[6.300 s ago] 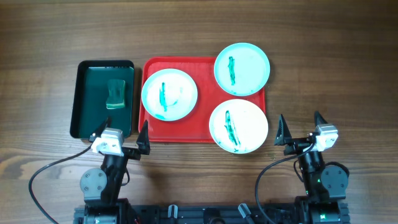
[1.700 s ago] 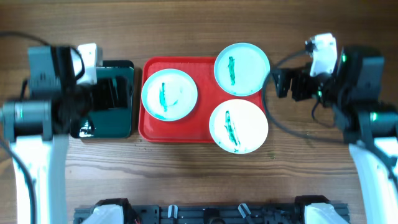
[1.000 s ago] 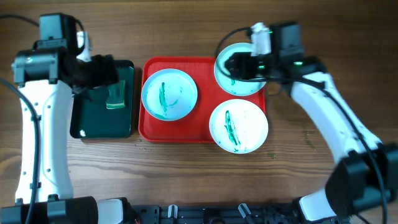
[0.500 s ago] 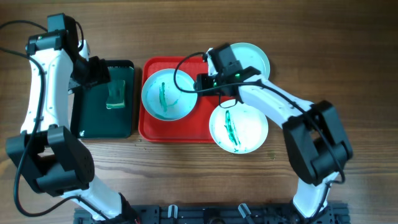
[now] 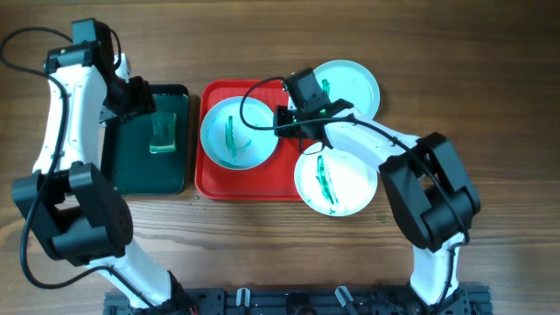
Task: Clean dirty plates on tray and stack at the side
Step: 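Reach left gripper to sponge and right gripper to left plate rim, then grasp the green sponge with left gripper, plate rim with right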
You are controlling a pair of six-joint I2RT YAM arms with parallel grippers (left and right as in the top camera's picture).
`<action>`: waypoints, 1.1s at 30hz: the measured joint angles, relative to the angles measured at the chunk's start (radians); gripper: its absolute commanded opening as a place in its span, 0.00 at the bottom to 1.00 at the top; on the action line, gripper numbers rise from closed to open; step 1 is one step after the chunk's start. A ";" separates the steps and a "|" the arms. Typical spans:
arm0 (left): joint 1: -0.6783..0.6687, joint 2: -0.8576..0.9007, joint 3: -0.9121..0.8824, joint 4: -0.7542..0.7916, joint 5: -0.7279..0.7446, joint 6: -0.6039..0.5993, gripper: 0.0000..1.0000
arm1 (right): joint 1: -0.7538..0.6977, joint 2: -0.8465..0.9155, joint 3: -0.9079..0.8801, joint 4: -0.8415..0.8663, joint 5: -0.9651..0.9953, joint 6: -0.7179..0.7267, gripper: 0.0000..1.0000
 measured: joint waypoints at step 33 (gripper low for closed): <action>-0.018 0.232 0.000 0.015 0.130 0.176 0.26 | 0.019 0.017 0.006 -0.034 0.007 0.070 0.15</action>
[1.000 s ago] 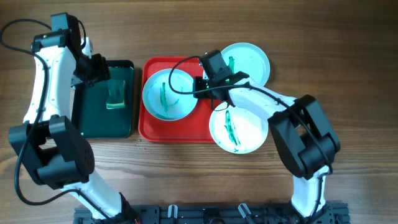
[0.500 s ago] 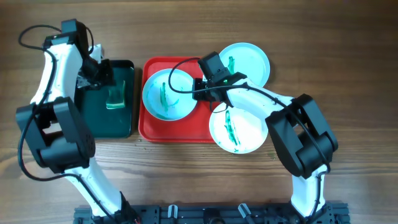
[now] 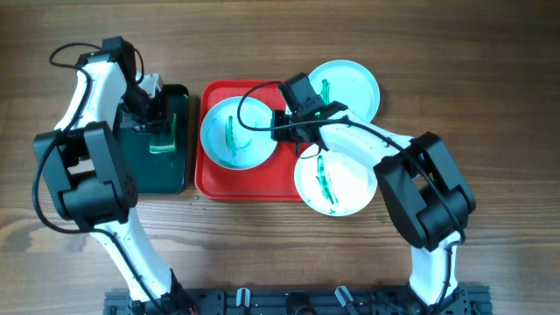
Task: Clean dirty plates on tray and stack at the side
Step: 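Grasp the green sponge with left gripper, plate rim with right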
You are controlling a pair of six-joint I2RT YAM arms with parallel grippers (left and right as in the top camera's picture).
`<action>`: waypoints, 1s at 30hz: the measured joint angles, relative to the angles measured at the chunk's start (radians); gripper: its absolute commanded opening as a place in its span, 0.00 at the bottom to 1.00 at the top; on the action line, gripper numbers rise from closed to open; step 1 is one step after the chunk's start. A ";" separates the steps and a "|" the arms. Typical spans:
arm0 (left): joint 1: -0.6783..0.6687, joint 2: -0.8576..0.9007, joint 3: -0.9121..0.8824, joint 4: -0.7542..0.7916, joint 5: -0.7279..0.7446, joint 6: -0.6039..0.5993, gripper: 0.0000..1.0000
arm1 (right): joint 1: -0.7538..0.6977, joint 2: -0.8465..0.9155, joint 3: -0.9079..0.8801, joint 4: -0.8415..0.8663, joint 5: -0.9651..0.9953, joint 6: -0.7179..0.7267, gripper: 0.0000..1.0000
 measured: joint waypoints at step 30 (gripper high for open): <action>-0.001 -0.194 -0.034 -0.021 -0.030 -0.047 0.04 | -0.053 0.001 0.058 -0.189 -0.050 -0.120 0.04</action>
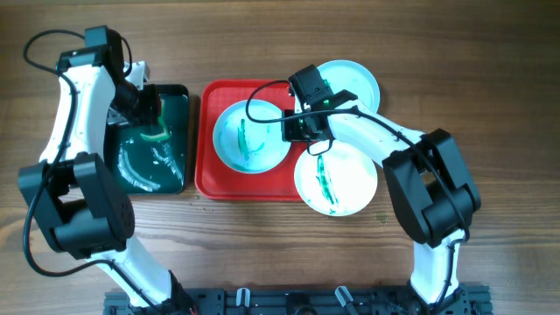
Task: Clean dirty plates on tray and stack at the side
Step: 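Grasp the green sponge with left gripper, plate rim with right, then scrub the held plate with the sponge in the left gripper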
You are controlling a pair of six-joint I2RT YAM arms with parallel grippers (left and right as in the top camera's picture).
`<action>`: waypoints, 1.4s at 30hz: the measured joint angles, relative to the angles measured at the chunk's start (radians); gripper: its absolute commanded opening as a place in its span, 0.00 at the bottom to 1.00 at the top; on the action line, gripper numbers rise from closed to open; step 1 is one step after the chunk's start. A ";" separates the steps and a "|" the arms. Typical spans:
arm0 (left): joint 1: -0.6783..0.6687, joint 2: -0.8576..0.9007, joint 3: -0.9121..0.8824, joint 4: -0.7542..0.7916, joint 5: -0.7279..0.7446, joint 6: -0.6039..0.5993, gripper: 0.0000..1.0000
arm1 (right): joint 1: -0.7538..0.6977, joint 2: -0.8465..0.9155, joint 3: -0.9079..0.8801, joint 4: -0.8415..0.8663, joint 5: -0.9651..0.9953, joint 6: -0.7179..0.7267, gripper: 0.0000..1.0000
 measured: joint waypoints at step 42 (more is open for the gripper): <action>-0.504 0.100 -0.189 0.360 -0.071 -0.286 0.04 | -0.014 0.013 0.001 0.016 -0.101 -0.067 0.04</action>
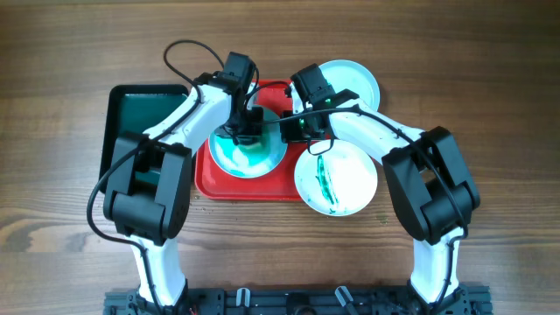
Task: Clean dirty plates on tray and stack at the side
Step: 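Scrub the held plate with the sponge in the left gripper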
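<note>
A red tray (210,179) holds one plate (229,156), its face now smeared teal all over. My left gripper (244,133) is pressed down on the middle of that plate, shut on a green sponge that its fingers mostly hide. At the plate's right rim, my right gripper (291,131) is shut on the edge. Two more white plates lie right of the tray, both with green streaks: one at the back (354,83) and one at the front (341,184).
A dark green basin tray (140,131) lies left of the red tray with no sponge in it. The two arms cross close together over the red tray. Bare wooden table surrounds everything.
The left gripper left the green basin with the sponge and now presses on the plate in the red tray. The plate's face has gone from streaked white to smeared teal. The right gripper still grips the rim.
The sponge lay in the green basin with my left gripper beside it, then over it, then shut on it among wet smears. Meanwhile my right gripper held the tray plate's rim and shifted it slightly right. Now the sponge is on that plate.
</note>
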You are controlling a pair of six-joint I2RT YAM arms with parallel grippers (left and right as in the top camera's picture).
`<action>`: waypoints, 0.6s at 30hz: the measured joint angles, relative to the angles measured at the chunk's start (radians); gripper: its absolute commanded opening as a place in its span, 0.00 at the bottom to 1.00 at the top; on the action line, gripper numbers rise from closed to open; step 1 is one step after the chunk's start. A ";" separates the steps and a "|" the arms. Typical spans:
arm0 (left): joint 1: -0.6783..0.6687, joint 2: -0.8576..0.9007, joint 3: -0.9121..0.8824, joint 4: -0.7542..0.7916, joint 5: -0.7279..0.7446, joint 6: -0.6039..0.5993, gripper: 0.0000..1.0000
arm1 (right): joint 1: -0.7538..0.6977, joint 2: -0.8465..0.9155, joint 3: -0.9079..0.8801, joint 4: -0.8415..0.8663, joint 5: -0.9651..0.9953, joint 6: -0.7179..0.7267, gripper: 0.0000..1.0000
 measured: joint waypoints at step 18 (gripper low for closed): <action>0.023 0.004 -0.006 -0.174 0.360 0.319 0.04 | 0.000 0.000 0.000 0.000 -0.006 0.006 0.04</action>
